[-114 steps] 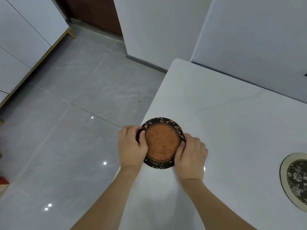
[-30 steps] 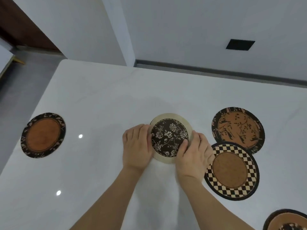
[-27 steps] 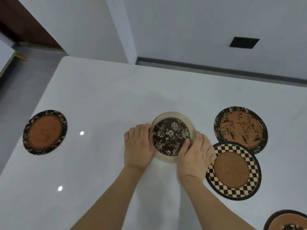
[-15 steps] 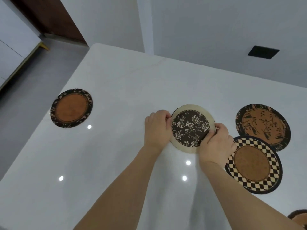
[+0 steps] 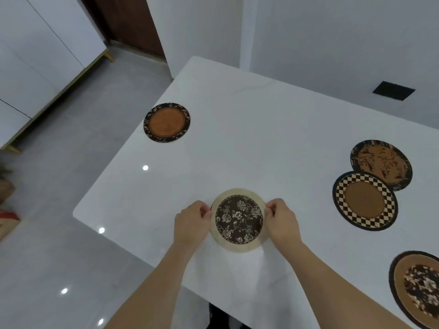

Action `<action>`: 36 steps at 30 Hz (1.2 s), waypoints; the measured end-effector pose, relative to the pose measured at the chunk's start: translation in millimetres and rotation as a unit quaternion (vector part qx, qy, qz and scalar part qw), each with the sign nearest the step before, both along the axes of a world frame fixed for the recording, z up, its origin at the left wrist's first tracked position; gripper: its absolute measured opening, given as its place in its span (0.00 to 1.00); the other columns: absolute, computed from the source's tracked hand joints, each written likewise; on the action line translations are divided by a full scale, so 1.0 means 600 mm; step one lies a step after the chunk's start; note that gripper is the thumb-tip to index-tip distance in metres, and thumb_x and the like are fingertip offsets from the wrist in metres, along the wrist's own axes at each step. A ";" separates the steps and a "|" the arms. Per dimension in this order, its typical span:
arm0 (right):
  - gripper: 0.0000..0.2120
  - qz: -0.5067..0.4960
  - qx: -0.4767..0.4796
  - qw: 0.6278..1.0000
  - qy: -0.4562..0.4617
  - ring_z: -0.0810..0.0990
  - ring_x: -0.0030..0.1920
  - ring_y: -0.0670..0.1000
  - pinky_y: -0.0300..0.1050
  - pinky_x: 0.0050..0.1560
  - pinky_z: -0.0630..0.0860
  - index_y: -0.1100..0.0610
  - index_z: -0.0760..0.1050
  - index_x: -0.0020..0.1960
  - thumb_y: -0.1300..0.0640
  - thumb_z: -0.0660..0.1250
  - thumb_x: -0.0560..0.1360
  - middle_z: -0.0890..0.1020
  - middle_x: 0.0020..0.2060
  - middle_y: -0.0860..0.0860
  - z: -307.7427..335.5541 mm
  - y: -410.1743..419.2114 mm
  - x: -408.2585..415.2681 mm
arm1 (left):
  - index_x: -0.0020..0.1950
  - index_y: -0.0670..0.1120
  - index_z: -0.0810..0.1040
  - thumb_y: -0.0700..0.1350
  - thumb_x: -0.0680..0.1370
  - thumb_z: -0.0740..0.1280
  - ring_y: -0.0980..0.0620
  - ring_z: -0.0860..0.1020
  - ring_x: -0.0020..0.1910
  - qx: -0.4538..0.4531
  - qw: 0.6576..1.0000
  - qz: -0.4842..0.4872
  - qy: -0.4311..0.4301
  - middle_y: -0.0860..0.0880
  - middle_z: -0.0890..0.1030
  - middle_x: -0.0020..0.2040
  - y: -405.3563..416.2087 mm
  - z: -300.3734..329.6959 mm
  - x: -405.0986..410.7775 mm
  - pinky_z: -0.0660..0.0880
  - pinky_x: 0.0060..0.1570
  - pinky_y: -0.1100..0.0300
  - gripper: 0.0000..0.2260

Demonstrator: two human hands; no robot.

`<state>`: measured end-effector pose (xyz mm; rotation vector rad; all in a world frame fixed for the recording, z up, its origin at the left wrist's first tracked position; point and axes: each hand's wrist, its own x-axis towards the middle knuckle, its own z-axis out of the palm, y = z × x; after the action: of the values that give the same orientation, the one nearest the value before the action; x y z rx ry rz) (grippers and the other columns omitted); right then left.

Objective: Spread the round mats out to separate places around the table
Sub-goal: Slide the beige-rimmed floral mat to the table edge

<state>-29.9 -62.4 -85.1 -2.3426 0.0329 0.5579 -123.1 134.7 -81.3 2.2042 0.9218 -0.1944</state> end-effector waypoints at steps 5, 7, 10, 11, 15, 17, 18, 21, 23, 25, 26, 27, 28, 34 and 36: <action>0.07 0.051 -0.052 0.993 0.097 0.77 0.45 0.53 0.44 0.42 0.69 0.57 0.73 0.50 0.61 0.58 0.75 0.78 0.44 0.51 0.019 0.022 -0.031 | 0.39 0.54 0.77 0.47 0.72 0.66 0.58 0.78 0.37 -0.016 0.999 0.008 0.040 0.58 0.79 0.36 0.021 0.013 -0.055 0.74 0.38 0.60 0.03; 0.07 0.067 -0.066 0.989 0.111 0.77 0.45 0.53 0.44 0.41 0.70 0.57 0.73 0.49 0.62 0.58 0.75 0.79 0.45 0.51 0.023 0.025 -0.045 | 0.39 0.53 0.78 0.46 0.72 0.67 0.57 0.78 0.38 -0.029 0.998 0.013 0.051 0.57 0.80 0.36 0.029 0.015 -0.068 0.75 0.39 0.59 0.03; 0.07 0.079 -0.071 0.987 0.121 0.77 0.44 0.53 0.44 0.41 0.71 0.57 0.73 0.47 0.62 0.58 0.74 0.79 0.45 0.51 0.025 0.027 -0.065 | 0.38 0.52 0.79 0.45 0.71 0.67 0.55 0.79 0.39 -0.059 0.996 0.008 0.065 0.56 0.81 0.37 0.043 0.017 -0.086 0.76 0.40 0.59 0.03; 0.07 0.085 -0.075 0.986 0.124 0.77 0.44 0.53 0.44 0.41 0.71 0.56 0.73 0.47 0.62 0.58 0.74 0.79 0.44 0.51 0.025 0.027 -0.070 | 0.38 0.51 0.79 0.44 0.71 0.67 0.54 0.80 0.39 -0.072 0.995 0.007 0.068 0.55 0.81 0.37 0.047 0.016 -0.092 0.76 0.40 0.59 0.03; 0.05 0.120 -0.090 0.979 0.136 0.77 0.44 0.52 0.46 0.44 0.73 0.56 0.73 0.47 0.62 0.59 0.74 0.78 0.43 0.50 0.024 0.028 -0.084 | 0.37 0.52 0.79 0.44 0.70 0.69 0.56 0.79 0.38 -0.091 0.993 -0.003 0.070 0.55 0.81 0.37 0.056 0.015 -0.117 0.73 0.36 0.62 0.03; 0.04 0.135 -0.095 0.977 0.137 0.76 0.44 0.52 0.46 0.45 0.74 0.55 0.72 0.45 0.62 0.60 0.73 0.78 0.43 0.49 0.023 0.026 -0.088 | 0.36 0.53 0.78 0.44 0.69 0.69 0.56 0.79 0.37 -0.095 0.993 -0.010 0.071 0.55 0.81 0.36 0.058 0.016 -0.124 0.71 0.35 0.62 0.04; 0.04 0.141 -0.097 0.976 0.137 0.76 0.44 0.52 0.46 0.45 0.74 0.55 0.72 0.45 0.62 0.60 0.73 0.77 0.43 0.49 0.022 0.025 -0.089 | 0.35 0.53 0.78 0.44 0.69 0.70 0.56 0.79 0.36 -0.096 0.993 -0.015 0.073 0.55 0.81 0.36 0.059 0.016 -0.125 0.71 0.35 0.62 0.04; 0.05 0.148 -0.102 0.973 0.144 0.77 0.45 0.53 0.45 0.45 0.73 0.54 0.71 0.43 0.63 0.60 0.72 0.77 0.43 0.49 0.022 0.025 -0.096 | 0.35 0.51 0.78 0.44 0.68 0.70 0.55 0.79 0.37 -0.098 0.991 -0.027 0.083 0.54 0.81 0.36 0.061 0.018 -0.131 0.71 0.34 0.63 0.04; 0.05 0.158 -0.108 0.971 0.143 0.77 0.45 0.53 0.45 0.45 0.73 0.54 0.71 0.43 0.63 0.60 0.72 0.77 0.43 0.50 0.023 0.024 -0.101 | 0.35 0.50 0.79 0.44 0.67 0.70 0.54 0.80 0.38 -0.099 0.991 -0.031 0.087 0.53 0.82 0.37 0.062 0.019 -0.133 0.71 0.35 0.62 0.02; 0.05 0.165 -0.112 0.970 0.141 0.77 0.46 0.54 0.45 0.45 0.73 0.54 0.71 0.43 0.63 0.60 0.71 0.77 0.43 0.50 0.023 0.024 -0.105 | 0.35 0.49 0.79 0.44 0.67 0.70 0.54 0.79 0.38 -0.098 0.990 -0.039 0.089 0.53 0.82 0.37 0.062 0.020 -0.136 0.71 0.35 0.62 0.02; 0.05 0.166 -0.114 0.969 0.141 0.77 0.46 0.54 0.45 0.45 0.73 0.54 0.71 0.43 0.63 0.60 0.71 0.77 0.43 0.50 0.024 0.024 -0.107 | 0.35 0.49 0.79 0.44 0.67 0.70 0.54 0.79 0.37 -0.096 0.990 -0.043 0.089 0.53 0.82 0.37 0.062 0.021 -0.137 0.71 0.35 0.62 0.01; 0.05 0.166 -0.115 0.969 0.142 0.77 0.46 0.54 0.45 0.45 0.73 0.54 0.71 0.43 0.63 0.60 0.71 0.77 0.43 0.50 0.024 0.024 -0.109 | 0.35 0.49 0.79 0.44 0.67 0.70 0.54 0.79 0.37 -0.094 0.990 -0.047 0.089 0.53 0.82 0.37 0.062 0.021 -0.138 0.71 0.34 0.62 0.01; 0.05 0.166 -0.116 0.969 0.142 0.77 0.46 0.54 0.45 0.45 0.73 0.54 0.71 0.43 0.63 0.60 0.71 0.77 0.43 0.50 0.024 0.024 -0.111 | 0.35 0.49 0.79 0.43 0.67 0.70 0.54 0.79 0.37 -0.092 0.990 -0.050 0.090 0.53 0.82 0.37 0.062 0.022 -0.138 0.71 0.34 0.62 0.02; 0.06 0.161 -0.121 0.969 0.140 0.77 0.48 0.55 0.47 0.47 0.74 0.55 0.71 0.44 0.63 0.59 0.71 0.77 0.43 0.50 0.026 0.026 -0.120 | 0.33 0.51 0.78 0.43 0.67 0.69 0.58 0.77 0.33 -0.071 0.990 -0.070 0.100 0.55 0.80 0.34 0.062 0.027 -0.138 0.67 0.30 0.65 0.04; 0.06 0.156 -0.119 0.972 0.131 0.77 0.47 0.54 0.46 0.46 0.74 0.55 0.71 0.44 0.63 0.58 0.71 0.78 0.43 0.51 0.027 0.026 -0.124 | 0.35 0.51 0.78 0.43 0.67 0.69 0.58 0.77 0.34 -0.068 0.990 -0.069 0.101 0.55 0.80 0.35 0.061 0.027 -0.138 0.67 0.30 0.64 0.03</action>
<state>-104.5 -46.5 -69.0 -2.5061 -0.1566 1.0700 -205.8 171.4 -64.9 2.1498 0.8370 -0.5394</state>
